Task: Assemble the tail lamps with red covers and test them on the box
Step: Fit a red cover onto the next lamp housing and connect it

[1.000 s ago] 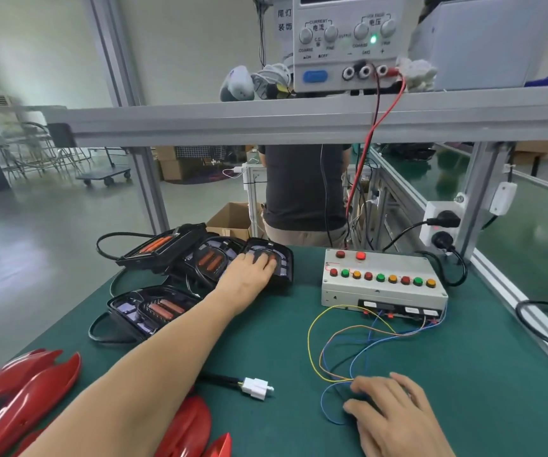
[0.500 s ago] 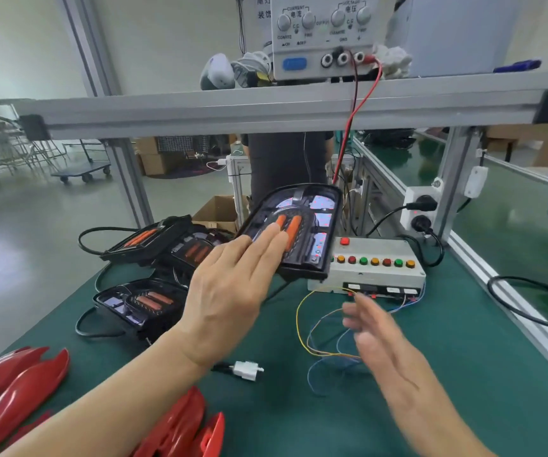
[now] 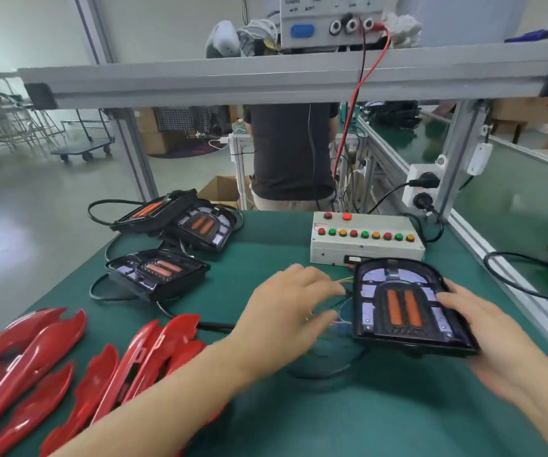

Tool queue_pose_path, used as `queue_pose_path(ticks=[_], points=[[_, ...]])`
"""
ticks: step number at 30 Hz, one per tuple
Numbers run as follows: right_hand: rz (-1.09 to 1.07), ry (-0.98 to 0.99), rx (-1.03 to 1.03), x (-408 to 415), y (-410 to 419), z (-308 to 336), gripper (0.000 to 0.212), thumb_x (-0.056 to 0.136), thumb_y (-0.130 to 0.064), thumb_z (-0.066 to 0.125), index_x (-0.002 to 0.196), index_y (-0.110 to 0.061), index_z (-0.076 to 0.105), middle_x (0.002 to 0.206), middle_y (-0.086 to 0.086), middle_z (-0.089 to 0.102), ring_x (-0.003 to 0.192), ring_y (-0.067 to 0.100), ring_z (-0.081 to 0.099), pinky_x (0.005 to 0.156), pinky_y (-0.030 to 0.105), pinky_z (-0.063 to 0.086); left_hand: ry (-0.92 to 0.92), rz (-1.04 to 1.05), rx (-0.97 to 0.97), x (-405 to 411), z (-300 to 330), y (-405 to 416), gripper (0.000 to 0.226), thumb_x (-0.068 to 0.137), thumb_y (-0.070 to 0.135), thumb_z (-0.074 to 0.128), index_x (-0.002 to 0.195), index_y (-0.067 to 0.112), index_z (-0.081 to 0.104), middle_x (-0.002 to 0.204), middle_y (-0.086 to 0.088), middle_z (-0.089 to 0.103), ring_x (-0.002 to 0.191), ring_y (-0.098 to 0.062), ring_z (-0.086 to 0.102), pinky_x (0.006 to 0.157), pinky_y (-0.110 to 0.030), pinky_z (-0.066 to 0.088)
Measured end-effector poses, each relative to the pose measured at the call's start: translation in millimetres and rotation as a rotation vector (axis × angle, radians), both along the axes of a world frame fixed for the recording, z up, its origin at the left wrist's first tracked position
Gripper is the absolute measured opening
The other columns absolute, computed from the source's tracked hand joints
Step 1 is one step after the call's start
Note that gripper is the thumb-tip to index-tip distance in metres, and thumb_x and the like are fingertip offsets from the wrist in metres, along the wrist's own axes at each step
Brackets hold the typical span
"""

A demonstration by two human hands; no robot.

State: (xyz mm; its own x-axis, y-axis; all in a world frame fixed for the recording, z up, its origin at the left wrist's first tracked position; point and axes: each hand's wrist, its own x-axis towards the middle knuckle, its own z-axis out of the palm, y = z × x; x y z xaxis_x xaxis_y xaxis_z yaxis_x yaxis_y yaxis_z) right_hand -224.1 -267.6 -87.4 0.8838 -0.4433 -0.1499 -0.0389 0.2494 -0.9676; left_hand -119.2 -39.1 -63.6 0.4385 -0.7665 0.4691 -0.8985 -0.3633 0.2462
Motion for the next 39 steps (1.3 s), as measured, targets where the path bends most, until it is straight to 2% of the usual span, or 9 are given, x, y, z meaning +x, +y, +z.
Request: queue_pose_path(ticks=[2, 5, 8, 13, 18, 24, 29, 33, 39], points=[[0.0, 0.057, 0.039, -5.5, -12.8, -6.6, 0.031, 0.095, -0.009, 0.044, 0.101, -0.021, 0.072, 0.092, 0.003, 0.077, 0.066, 0.014, 0.073, 0.048, 0.022, 0.055, 0.253, 0.188, 0.006, 23.2, 11.4, 15.6, 0.02, 0.085, 0.022, 0.064, 0.104, 0.019, 0.069, 0.095, 0.005, 0.067, 0.092, -0.017, 0.059, 0.087, -0.033, 0.046], [0.049, 0.121, 0.054, -10.0, -18.4, -15.9, 0.031, 0.095, -0.011, 0.044, 0.103, -0.022, 0.073, 0.096, 0.003, 0.077, 0.072, 0.017, 0.074, 0.05, 0.025, 0.057, 0.368, 0.504, 0.316, 61.7, 22.6, 44.4, 0.015, 0.082, 0.028, 0.066, 0.095, 0.023, 0.07, 0.095, 0.004, 0.068, 0.095, -0.017, 0.062, 0.087, -0.03, 0.049], [0.116, 0.142, 0.022, -6.9, -18.3, -22.2, 0.036, 0.094, -0.014, 0.045, 0.097, -0.032, 0.076, 0.101, 0.003, 0.076, 0.079, 0.019, 0.074, 0.054, 0.027, 0.058, 0.378, 0.699, 0.6, 80.3, 18.9, 69.9, 0.017, 0.077, 0.038, 0.068, 0.084, 0.022, 0.068, 0.096, 0.001, 0.07, 0.093, -0.02, 0.064, 0.084, -0.032, 0.051], [0.162, 0.128, 0.038, -0.1, -10.0, -21.1, 0.031, 0.077, -0.02, 0.059, 0.101, -0.03, 0.075, 0.101, 0.007, 0.076, 0.079, 0.024, 0.074, 0.054, 0.029, 0.059, 0.308, 0.834, 0.736, 82.6, 4.5, 90.6, 0.035, 0.073, 0.051, 0.066, 0.095, 0.023, 0.067, 0.095, 0.006, 0.066, 0.094, -0.019, 0.062, 0.073, -0.027, 0.042], [0.162, 0.135, 0.02, 0.7, -12.3, -23.4, 0.03, 0.087, -0.016, 0.054, 0.108, -0.028, 0.072, 0.104, 0.01, 0.075, 0.081, 0.027, 0.074, 0.057, 0.03, 0.06, 0.277, 0.841, 0.774, 79.7, -2.2, 90.8, 0.027, 0.073, 0.028, 0.066, 0.099, 0.023, 0.068, 0.101, 0.004, 0.068, 0.097, -0.021, 0.063, 0.071, -0.026, 0.044], [0.067, 0.131, 0.056, -0.5, -16.2, -21.8, 0.026, 0.09, -0.01, 0.053, 0.095, -0.022, 0.076, 0.094, 0.009, 0.076, 0.071, 0.023, 0.074, 0.048, 0.026, 0.055, 0.258, 0.837, 0.479, 81.6, 17.6, 82.1, 0.024, 0.079, 0.018, 0.059, 0.092, 0.034, 0.071, 0.103, 0.001, 0.068, 0.096, -0.025, 0.062, 0.077, -0.031, 0.05], [0.005, 0.123, 0.096, -4.5, -36.9, -21.9, 0.032, 0.089, -0.01, 0.052, 0.076, -0.02, 0.08, 0.084, 0.01, 0.077, 0.059, 0.02, 0.072, 0.046, 0.026, 0.055, 0.219, 0.604, -0.197, 81.1, 45.9, 57.7, 0.024, 0.084, 0.008, 0.057, 0.089, 0.023, 0.074, 0.083, 0.0, 0.071, 0.082, -0.023, 0.064, 0.079, -0.035, 0.051], [-0.054, 0.144, 0.051, -12.5, -59.5, -16.9, 0.026, 0.089, -0.012, 0.052, 0.096, -0.017, 0.077, 0.099, 0.014, 0.075, 0.07, 0.024, 0.073, 0.055, 0.029, 0.059, 0.658, 0.351, -0.575, 77.5, 47.2, 23.8, 0.023, 0.088, -0.003, 0.054, 0.089, 0.012, 0.071, 0.069, 0.003, 0.066, 0.062, -0.01, 0.058, 0.059, -0.02, 0.048], [-0.02, 0.197, 0.043, -14.0, -61.0, -26.7, 0.028, 0.093, -0.01, 0.047, 0.103, -0.01, 0.073, 0.099, 0.017, 0.074, 0.071, 0.026, 0.073, 0.055, 0.028, 0.058, 1.151, 0.213, -0.658, 69.9, 26.7, -14.5, 0.021, 0.094, 0.003, 0.048, 0.093, 0.013, 0.066, 0.053, 0.007, 0.064, 0.043, -0.003, 0.056, 0.038, -0.011, 0.035]])
